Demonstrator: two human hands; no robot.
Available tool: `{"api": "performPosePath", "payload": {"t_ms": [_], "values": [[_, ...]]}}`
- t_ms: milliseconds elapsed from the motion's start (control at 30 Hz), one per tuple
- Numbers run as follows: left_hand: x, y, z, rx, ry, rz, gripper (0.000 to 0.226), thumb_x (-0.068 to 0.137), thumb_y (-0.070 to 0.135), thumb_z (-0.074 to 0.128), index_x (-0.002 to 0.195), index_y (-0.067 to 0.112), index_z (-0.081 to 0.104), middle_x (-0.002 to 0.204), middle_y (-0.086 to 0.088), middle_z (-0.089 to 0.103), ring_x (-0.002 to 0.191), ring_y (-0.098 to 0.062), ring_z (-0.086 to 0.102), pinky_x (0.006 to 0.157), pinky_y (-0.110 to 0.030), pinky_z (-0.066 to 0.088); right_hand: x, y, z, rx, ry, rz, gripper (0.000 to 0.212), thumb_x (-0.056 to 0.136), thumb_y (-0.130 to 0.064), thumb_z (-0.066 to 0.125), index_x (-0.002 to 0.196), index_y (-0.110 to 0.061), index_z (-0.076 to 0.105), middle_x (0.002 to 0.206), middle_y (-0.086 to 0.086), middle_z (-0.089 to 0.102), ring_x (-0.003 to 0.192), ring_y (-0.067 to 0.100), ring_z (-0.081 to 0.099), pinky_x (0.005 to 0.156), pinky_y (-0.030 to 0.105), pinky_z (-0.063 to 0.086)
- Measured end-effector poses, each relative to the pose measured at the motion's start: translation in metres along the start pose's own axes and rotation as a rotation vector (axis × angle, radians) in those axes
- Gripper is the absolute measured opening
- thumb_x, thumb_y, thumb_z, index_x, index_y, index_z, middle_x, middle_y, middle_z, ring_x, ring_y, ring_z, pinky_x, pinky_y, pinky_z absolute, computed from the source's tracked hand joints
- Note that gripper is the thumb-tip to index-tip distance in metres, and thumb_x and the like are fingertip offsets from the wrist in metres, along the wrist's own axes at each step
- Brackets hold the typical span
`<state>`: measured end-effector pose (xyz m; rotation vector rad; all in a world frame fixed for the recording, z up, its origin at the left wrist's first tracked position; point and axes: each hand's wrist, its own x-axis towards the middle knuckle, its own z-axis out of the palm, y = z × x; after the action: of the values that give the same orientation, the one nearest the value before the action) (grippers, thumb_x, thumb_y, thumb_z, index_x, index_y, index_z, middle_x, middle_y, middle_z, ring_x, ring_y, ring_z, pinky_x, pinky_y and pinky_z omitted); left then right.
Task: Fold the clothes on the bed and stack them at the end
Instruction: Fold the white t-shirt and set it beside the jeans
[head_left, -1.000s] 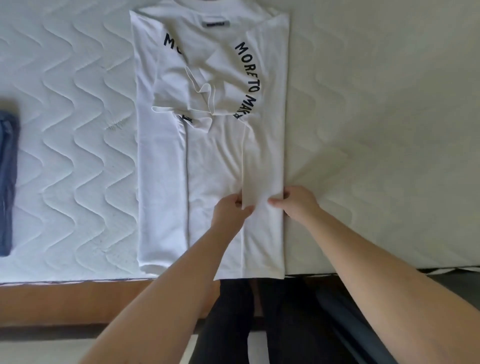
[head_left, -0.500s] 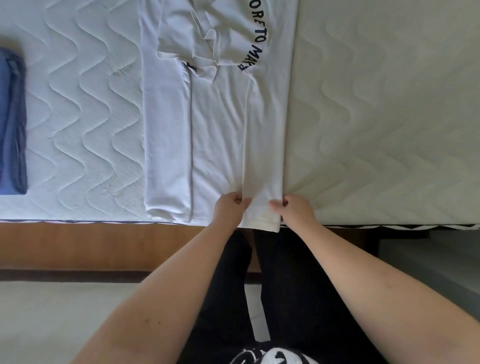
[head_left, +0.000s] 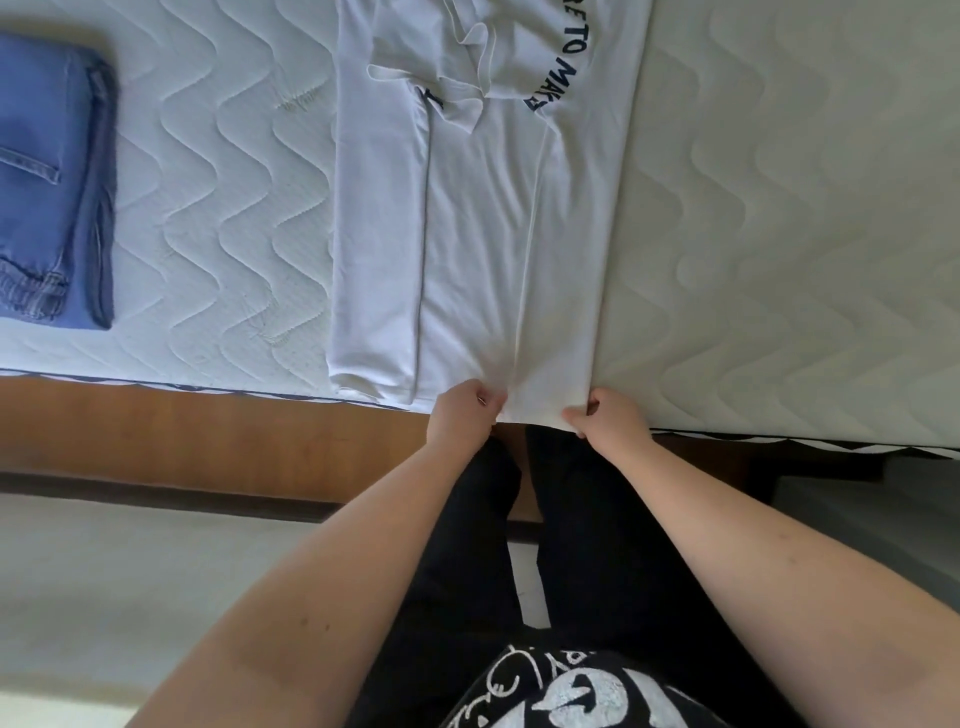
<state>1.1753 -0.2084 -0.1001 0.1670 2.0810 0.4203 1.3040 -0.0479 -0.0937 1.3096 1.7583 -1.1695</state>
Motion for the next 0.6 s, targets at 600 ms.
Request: {"api": "performPosePath", "payload": {"t_ms": [600], "values": [[0.032,-0.093,-0.140,-0.083,0.211,-0.170,0.035,0.092,0.041,0.064,0.107,0.010,0.058,0.095,-0.009,0.065,0.071,-0.023,0.059,0.057,-0.032,0.043,-0.007,-0.001,-0.003,0.321,-0.064,0.022,0.023,0.092,-0.019,0.068,0.112,-0.011,0.061,0.092,-0.002,0.064,0.077,0.012,0.064,0.066,0.023,0.054]]}}
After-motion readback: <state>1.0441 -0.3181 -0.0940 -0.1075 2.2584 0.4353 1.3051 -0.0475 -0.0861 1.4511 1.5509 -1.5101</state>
